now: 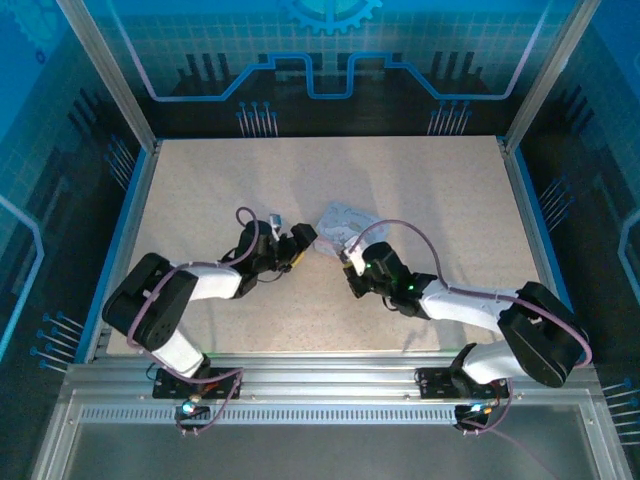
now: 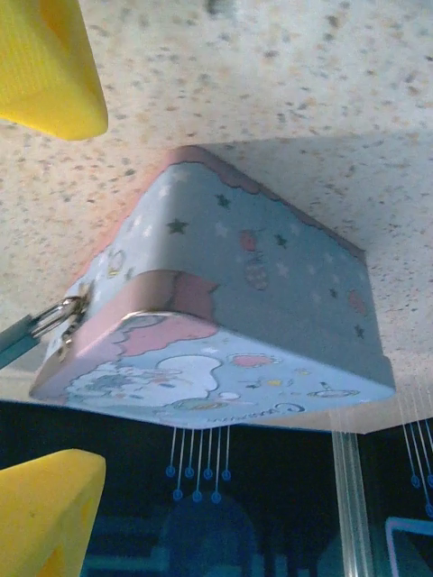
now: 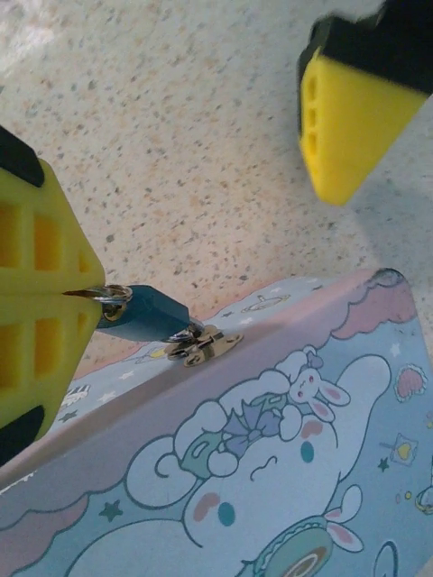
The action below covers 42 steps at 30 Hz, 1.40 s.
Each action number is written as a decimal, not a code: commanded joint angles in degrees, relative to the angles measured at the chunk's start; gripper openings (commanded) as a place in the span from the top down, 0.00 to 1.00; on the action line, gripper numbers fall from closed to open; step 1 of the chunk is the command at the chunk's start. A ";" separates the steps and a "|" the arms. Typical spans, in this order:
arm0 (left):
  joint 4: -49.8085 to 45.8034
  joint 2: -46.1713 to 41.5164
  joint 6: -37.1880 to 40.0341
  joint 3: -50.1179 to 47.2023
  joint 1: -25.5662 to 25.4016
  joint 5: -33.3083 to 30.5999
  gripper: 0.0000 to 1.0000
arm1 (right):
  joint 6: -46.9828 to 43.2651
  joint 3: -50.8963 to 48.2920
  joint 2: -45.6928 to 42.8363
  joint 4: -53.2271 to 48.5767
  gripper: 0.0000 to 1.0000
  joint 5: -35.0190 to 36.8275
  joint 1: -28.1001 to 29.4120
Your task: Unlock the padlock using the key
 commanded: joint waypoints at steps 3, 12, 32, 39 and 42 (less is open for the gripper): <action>-7.83 2.59 8.50 7.90 0.81 1.99 0.02 | 13.23 -5.74 -0.81 7.52 1.00 -12.51 -6.12; -16.67 10.98 15.07 17.10 0.99 1.29 0.01 | 19.00 -9.54 2.02 13.37 1.00 -18.61 -10.36; -16.49 7.20 15.48 5.11 1.29 -2.14 0.01 | 23.87 -8.85 6.29 16.19 1.00 -27.26 -18.48; -17.01 2.65 15.21 1.69 1.21 -3.36 0.01 | 19.62 -3.16 11.46 15.28 1.00 -32.01 -23.59; -16.95 1.46 14.66 1.70 1.24 -3.67 0.01 | 17.66 0.00 13.58 13.80 1.00 -33.23 -24.97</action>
